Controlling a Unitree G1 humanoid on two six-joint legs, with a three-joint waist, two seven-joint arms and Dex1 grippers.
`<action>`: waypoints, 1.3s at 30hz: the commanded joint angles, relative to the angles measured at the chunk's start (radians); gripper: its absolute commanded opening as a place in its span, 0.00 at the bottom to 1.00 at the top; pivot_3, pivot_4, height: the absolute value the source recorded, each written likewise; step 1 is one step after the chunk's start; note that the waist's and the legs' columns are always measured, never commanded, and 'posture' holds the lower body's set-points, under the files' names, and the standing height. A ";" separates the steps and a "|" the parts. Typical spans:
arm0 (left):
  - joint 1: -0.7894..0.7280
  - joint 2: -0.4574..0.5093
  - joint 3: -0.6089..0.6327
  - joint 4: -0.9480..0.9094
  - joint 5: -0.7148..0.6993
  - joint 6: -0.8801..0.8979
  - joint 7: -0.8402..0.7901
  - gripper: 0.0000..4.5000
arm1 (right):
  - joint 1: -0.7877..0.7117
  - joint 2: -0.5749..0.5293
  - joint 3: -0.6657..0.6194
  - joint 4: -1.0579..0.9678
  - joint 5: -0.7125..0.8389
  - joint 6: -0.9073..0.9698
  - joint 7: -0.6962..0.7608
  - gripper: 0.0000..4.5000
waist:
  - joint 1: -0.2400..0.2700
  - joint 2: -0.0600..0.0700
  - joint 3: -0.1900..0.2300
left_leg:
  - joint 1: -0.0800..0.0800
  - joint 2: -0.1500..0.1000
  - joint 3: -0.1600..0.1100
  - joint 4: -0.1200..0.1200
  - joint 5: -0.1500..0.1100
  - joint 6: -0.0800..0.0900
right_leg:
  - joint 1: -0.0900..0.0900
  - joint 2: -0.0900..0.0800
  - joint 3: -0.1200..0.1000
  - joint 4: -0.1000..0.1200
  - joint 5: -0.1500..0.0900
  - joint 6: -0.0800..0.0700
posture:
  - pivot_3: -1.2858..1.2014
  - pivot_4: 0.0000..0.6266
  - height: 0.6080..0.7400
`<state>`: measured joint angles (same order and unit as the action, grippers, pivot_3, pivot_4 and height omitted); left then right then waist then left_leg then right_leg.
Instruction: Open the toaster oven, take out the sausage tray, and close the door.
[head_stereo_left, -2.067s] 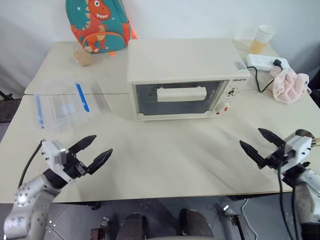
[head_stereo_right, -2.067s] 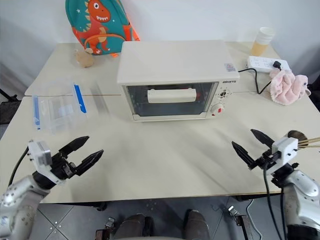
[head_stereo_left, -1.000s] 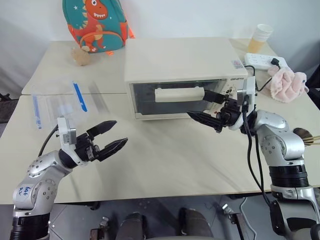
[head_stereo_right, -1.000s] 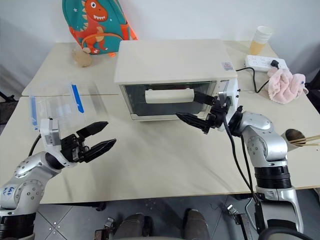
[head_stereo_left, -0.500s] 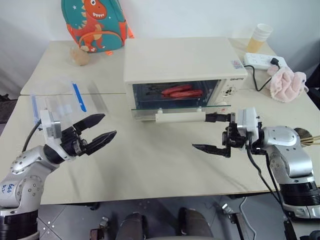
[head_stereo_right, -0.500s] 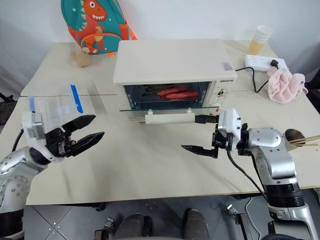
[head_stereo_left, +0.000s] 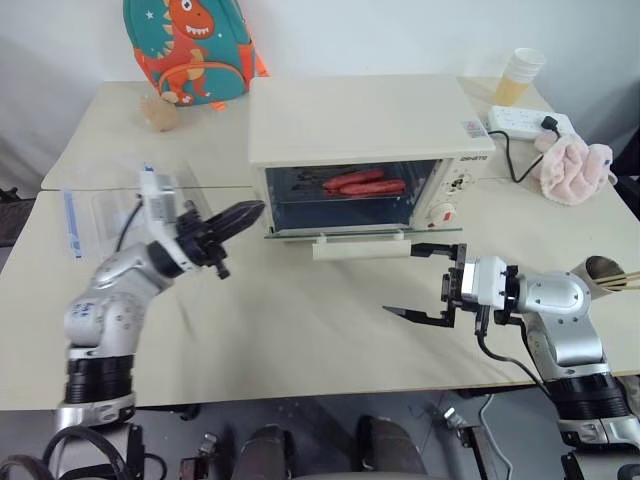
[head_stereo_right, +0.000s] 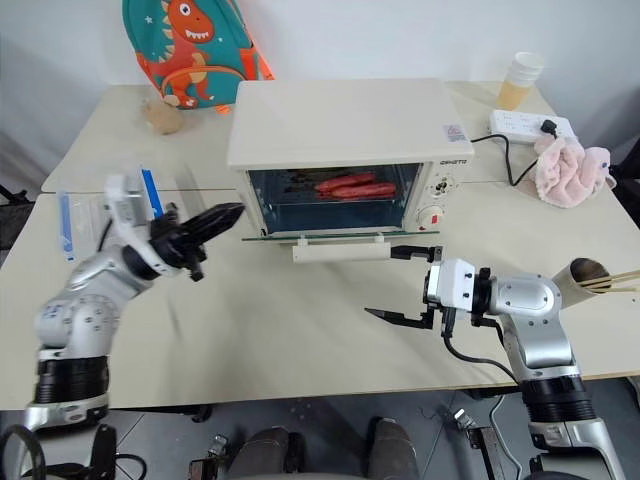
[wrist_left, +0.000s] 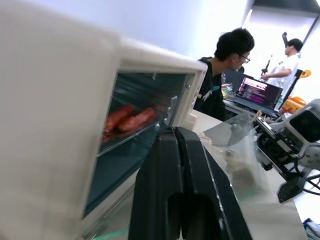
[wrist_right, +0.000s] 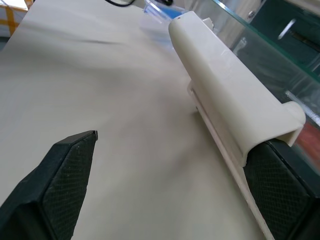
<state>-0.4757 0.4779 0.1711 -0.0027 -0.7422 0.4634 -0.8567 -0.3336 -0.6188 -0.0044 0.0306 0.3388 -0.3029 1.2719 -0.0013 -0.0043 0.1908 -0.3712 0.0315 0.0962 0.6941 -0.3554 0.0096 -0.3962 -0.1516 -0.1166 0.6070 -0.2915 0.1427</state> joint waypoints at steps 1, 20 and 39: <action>-0.018 -0.001 -0.026 0.001 0.039 -0.028 -0.030 0.01 | 0.012 -0.013 -0.008 -0.030 0.007 -0.029 -0.005 1.00 | -0.003 0.000 0.000 | 0.000 0.000 0.000 0.000 0.000 0.000 | 0.000 0.000 0.000 0.000 0.000 0.000 | 0.52 0.24 1.00; 0.091 0.008 -0.125 0.023 0.166 -0.088 -0.160 0.01 | 0.464 -0.177 -0.422 -0.029 0.036 0.000 -0.202 1.00 | 0.015 0.000 0.000 | 0.002 0.000 0.003 0.003 0.000 0.001 | 0.003 0.000 0.003 -0.003 0.000 0.000 | 0.52 0.24 1.00; 0.291 -0.003 -0.105 -0.058 0.236 -0.202 -0.089 0.01 | -0.143 0.066 0.123 -0.058 -0.624 0.062 -0.746 1.00 | -0.003 0.001 0.000 | 0.001 0.001 -0.001 0.005 0.000 0.001 | 0.000 0.000 0.006 0.002 0.000 -0.001 | 0.52 0.24 1.00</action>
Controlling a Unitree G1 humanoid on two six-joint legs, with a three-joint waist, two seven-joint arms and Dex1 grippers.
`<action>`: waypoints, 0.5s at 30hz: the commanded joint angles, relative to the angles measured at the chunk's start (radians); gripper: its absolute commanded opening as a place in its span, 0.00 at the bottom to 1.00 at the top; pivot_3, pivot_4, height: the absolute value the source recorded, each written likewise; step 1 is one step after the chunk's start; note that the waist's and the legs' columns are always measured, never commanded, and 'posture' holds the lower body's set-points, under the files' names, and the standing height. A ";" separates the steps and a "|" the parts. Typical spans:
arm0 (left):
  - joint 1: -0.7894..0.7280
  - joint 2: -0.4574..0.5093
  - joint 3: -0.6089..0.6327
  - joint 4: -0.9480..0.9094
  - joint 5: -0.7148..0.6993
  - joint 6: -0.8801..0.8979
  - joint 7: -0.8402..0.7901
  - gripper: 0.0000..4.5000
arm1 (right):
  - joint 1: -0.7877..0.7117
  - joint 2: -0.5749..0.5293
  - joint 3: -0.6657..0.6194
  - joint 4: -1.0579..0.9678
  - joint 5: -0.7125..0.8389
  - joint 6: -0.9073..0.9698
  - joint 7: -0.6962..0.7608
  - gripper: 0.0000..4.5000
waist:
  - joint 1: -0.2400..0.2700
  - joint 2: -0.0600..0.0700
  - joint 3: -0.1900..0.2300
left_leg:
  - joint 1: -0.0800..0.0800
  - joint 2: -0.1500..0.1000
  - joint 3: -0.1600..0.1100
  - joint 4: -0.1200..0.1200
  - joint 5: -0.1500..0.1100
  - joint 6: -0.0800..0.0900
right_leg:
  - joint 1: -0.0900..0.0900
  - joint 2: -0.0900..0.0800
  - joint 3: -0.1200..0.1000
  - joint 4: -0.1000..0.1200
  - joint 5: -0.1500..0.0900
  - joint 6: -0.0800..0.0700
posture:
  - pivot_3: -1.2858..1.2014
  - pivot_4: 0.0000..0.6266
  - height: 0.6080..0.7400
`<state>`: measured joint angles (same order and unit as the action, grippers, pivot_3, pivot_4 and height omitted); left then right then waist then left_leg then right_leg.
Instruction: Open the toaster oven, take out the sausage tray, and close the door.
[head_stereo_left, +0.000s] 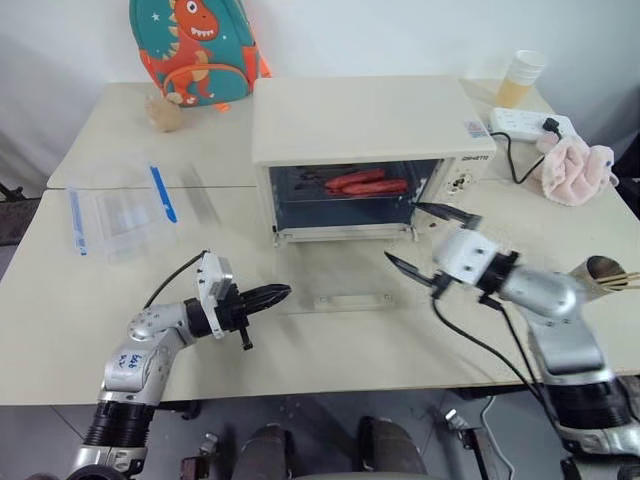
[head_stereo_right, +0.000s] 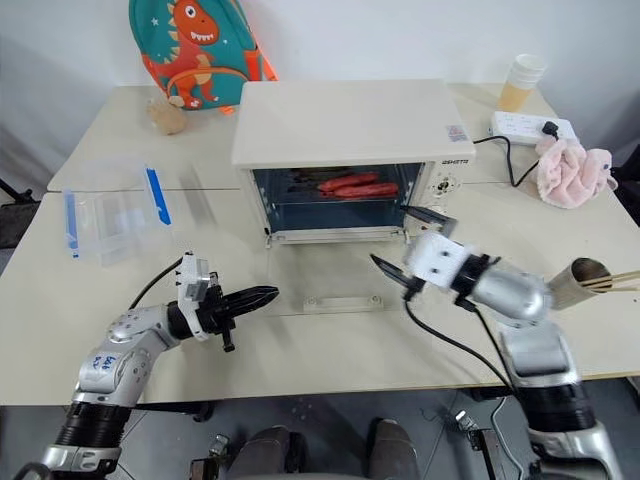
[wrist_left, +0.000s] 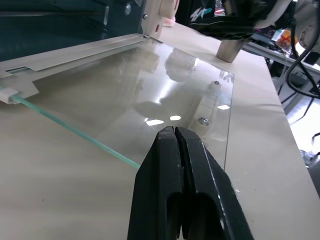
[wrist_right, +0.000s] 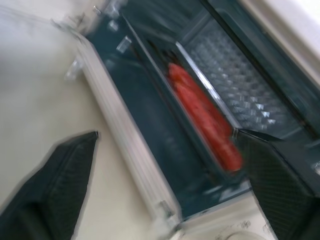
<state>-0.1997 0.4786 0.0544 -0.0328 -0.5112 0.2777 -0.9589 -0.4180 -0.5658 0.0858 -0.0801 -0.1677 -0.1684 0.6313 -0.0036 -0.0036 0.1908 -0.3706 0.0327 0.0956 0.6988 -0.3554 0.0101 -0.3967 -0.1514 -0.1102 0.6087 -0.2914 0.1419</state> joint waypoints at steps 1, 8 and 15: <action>0.017 -0.004 0.013 -0.030 0.006 -0.019 0.015 0.01 | -0.087 0.021 0.047 0.087 -0.176 -0.073 -0.160 1.00 | -0.001 0.000 0.000 | 0.000 0.000 0.000 0.000 0.000 0.000 | 0.000 0.000 0.000 0.000 0.000 0.000 | 0.52 0.24 1.00; 0.021 -0.011 0.021 -0.041 0.002 -0.030 0.037 0.00 | -0.241 0.052 0.148 0.302 -0.424 -0.157 -0.433 0.87 | -0.006 0.000 0.000 | 0.000 0.000 0.001 -0.001 0.000 0.000 | -0.001 0.000 -0.001 0.002 0.000 0.000 | 0.52 0.24 1.00; -0.003 -0.027 0.044 -0.049 -0.022 -0.016 0.065 0.00 | -0.327 0.076 0.217 0.460 -0.515 -0.215 -0.568 0.41 | -0.019 0.000 0.000 | -0.001 0.000 0.001 -0.001 0.000 0.000 | -0.001 0.000 -0.002 0.002 0.000 0.000 | 0.52 0.24 1.00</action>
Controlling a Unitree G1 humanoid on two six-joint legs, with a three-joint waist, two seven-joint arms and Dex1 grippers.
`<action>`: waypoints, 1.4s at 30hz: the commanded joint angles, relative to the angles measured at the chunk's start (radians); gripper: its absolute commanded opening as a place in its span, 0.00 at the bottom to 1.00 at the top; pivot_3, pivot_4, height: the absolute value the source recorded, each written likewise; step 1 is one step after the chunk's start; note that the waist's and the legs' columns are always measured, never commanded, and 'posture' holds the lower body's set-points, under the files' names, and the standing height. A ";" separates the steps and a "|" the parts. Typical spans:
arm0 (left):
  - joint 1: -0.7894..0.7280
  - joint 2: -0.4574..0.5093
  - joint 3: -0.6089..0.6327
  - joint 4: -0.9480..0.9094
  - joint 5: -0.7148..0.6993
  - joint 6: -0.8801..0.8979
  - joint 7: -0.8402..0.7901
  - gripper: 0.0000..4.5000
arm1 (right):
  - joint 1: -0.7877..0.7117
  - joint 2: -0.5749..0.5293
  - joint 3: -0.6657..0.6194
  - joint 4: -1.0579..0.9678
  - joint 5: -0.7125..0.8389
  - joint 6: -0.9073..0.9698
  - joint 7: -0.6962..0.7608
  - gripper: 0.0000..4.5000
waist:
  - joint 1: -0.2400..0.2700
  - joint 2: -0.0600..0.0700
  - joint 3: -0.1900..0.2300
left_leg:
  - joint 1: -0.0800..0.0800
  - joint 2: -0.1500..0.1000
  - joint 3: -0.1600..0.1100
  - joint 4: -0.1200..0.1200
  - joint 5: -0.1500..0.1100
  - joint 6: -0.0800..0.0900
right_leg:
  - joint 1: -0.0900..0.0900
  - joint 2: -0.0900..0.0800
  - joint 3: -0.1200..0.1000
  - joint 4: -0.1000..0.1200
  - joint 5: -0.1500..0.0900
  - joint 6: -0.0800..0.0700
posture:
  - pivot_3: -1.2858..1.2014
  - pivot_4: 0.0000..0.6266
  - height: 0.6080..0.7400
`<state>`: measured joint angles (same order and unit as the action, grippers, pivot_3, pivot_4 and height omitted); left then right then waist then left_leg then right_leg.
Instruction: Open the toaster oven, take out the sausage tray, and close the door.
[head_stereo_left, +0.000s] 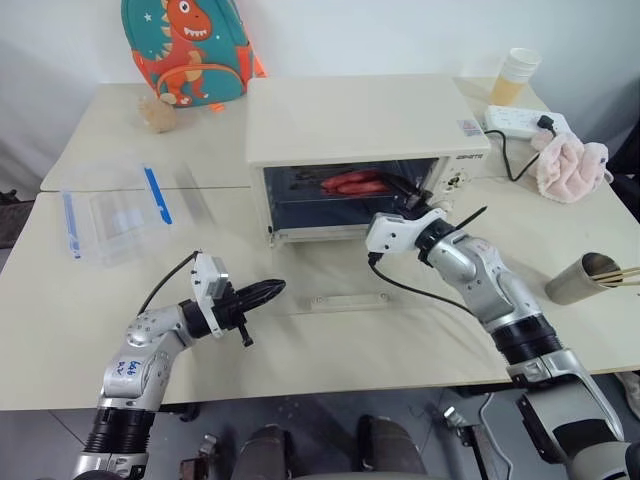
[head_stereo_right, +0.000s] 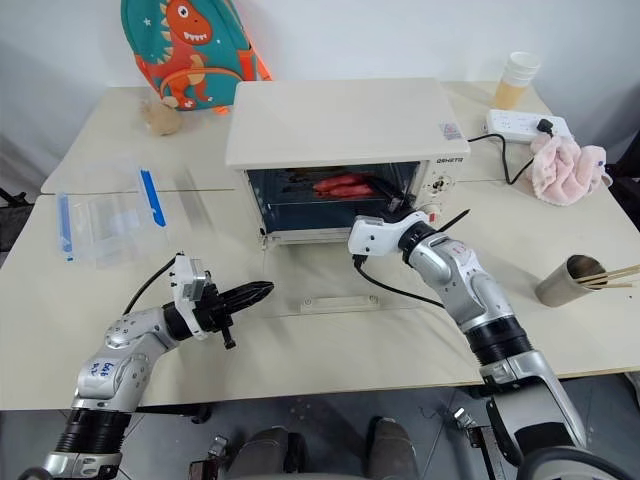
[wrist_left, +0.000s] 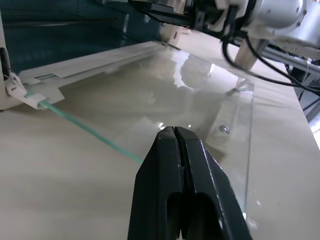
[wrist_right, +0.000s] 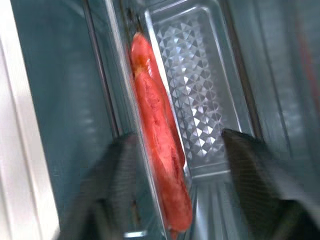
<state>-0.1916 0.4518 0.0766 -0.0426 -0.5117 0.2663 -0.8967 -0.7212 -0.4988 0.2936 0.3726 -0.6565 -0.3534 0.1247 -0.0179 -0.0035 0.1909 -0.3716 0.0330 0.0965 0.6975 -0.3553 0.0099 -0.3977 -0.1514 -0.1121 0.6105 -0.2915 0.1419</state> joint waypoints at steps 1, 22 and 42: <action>-0.011 0.000 0.023 -0.038 -0.021 -0.006 0.001 0.00 | -0.028 0.015 0.015 0.011 -0.032 -0.036 -0.074 0.41 | -0.009 0.000 0.000 | 0.000 0.000 0.000 0.000 0.000 0.000 | 0.000 0.000 0.000 0.000 0.000 0.000 | 0.52 0.24 1.00; 0.005 0.000 0.039 -0.042 -0.020 0.001 -0.001 0.00 | -0.041 0.054 0.064 0.051 -0.104 -0.032 -0.148 0.15 | -0.014 0.000 0.000 | 0.000 0.001 -0.001 -0.001 0.000 0.000 | 0.000 0.000 -0.001 0.000 0.000 0.000 | 0.52 0.24 1.00; -0.006 -0.002 0.052 -0.020 -0.010 -0.018 0.003 0.00 | -0.112 0.112 0.072 0.107 -0.086 0.020 -0.090 0.01 | -0.018 0.000 0.000 | 0.000 0.001 -0.002 -0.001 0.000 0.000 | 0.000 0.000 -0.001 0.000 0.000 0.000 | 0.52 0.24 1.00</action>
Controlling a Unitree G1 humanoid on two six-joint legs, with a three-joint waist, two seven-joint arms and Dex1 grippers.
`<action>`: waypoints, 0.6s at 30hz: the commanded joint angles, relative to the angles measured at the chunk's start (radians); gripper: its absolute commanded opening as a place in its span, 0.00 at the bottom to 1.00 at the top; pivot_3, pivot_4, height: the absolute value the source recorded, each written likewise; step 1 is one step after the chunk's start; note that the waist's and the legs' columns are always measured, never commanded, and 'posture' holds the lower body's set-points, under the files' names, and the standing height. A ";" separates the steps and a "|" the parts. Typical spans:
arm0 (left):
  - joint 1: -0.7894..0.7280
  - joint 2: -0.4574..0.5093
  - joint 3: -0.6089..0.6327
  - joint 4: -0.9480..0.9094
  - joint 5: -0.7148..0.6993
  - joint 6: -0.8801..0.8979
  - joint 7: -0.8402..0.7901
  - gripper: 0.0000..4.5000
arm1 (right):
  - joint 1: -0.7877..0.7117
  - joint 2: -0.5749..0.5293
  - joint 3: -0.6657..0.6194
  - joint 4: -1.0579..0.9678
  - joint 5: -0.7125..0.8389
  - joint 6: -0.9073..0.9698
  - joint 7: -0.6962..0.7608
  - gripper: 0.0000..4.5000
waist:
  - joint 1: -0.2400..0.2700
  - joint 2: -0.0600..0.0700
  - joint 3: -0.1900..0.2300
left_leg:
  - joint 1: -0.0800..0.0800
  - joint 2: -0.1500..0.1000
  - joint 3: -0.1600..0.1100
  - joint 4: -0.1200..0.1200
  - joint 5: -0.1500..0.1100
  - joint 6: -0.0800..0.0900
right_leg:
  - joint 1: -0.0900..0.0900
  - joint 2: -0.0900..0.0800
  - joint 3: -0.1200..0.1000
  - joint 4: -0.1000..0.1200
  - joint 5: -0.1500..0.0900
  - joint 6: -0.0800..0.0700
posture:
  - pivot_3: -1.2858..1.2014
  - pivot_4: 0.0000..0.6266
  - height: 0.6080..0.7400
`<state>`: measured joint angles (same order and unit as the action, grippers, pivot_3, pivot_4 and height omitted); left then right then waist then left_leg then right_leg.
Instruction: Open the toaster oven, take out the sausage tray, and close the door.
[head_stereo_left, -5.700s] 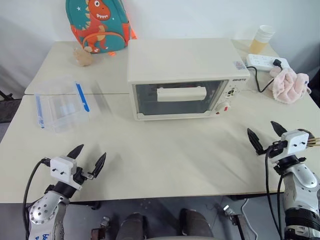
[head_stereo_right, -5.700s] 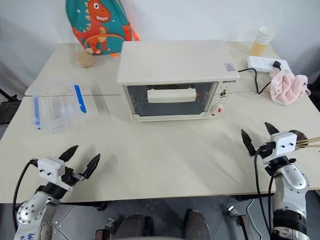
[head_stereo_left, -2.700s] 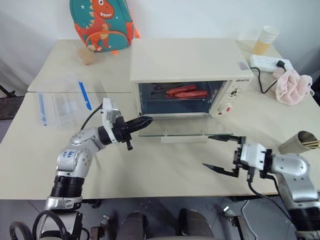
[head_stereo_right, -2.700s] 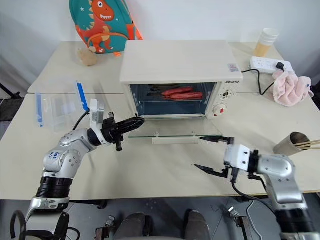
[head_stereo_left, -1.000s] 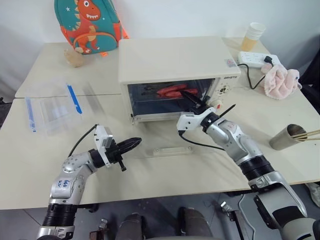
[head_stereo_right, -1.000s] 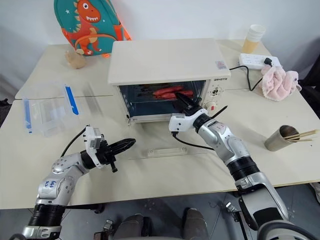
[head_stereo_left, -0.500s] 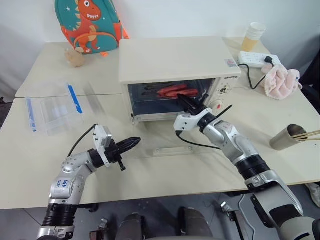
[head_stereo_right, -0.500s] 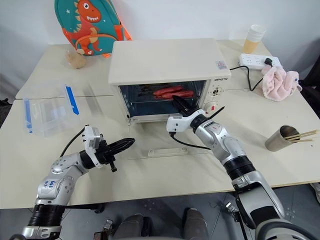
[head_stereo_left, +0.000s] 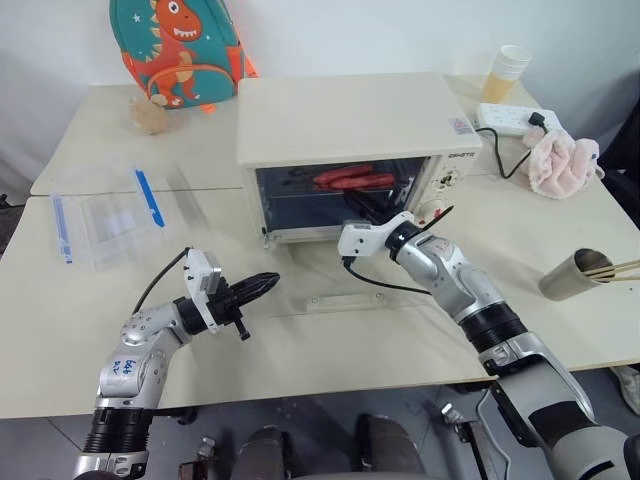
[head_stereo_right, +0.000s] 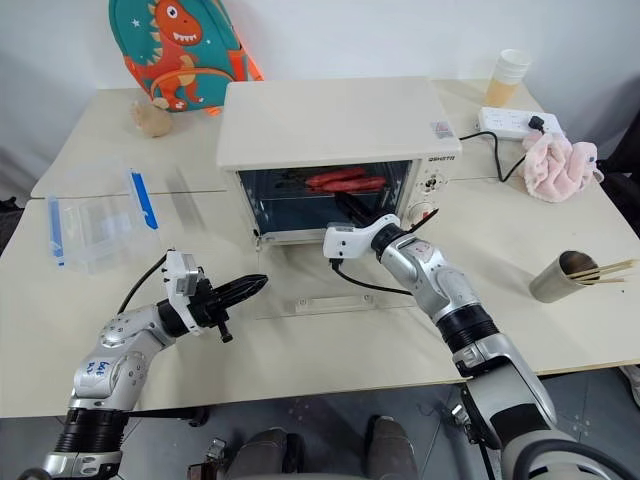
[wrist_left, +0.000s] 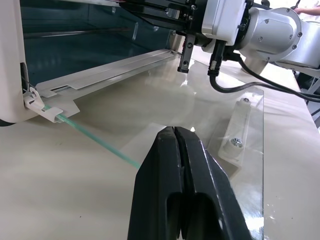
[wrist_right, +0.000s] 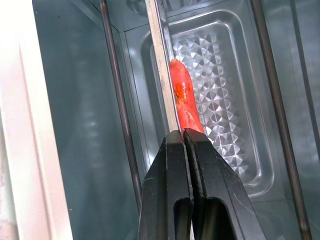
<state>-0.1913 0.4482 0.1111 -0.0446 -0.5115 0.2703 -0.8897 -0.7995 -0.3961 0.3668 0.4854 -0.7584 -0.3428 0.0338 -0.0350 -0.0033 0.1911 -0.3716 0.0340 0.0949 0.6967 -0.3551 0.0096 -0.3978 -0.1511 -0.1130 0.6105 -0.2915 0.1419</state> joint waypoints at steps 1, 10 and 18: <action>-0.005 0.001 0.018 -0.018 -0.010 -0.024 -0.004 0.00 | -0.036 0.010 -0.001 -0.003 0.015 0.016 0.005 0.01 | -0.001 0.000 0.000 | 0.000 0.000 0.000 0.000 0.000 0.000 | 0.000 0.000 0.000 0.000 0.000 0.000 | 0.52 0.24 1.00; 0.007 0.029 0.133 -0.062 -0.139 0.065 0.010 0.18 | 0.009 -0.029 -0.011 -0.106 0.048 -0.028 0.028 0.00 | -0.004 0.000 0.000 | 0.000 0.000 -0.001 -0.001 0.000 0.000 | 0.000 0.000 0.000 0.000 0.000 0.000 | 0.52 0.24 1.00; 0.055 0.120 0.239 -0.132 -0.225 0.160 0.006 0.70 | 0.183 -0.088 -0.037 -0.356 0.097 -0.024 0.114 0.00 | -0.002 0.000 0.000 | 0.000 0.000 -0.002 -0.004 0.000 -0.001 | -0.001 0.000 0.000 -0.002 0.000 0.000 | 0.52 0.24 1.00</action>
<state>-0.1505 0.5571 0.3307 -0.1399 -0.7078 0.4198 -0.8753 -0.6316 -0.4754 0.3482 0.2189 -0.6940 -0.3527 0.1316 -0.0368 -0.0032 0.1912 -0.3713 0.0343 0.0925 0.6925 -0.3555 0.0089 -0.3987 -0.1510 -0.1132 0.6085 -0.2915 0.1419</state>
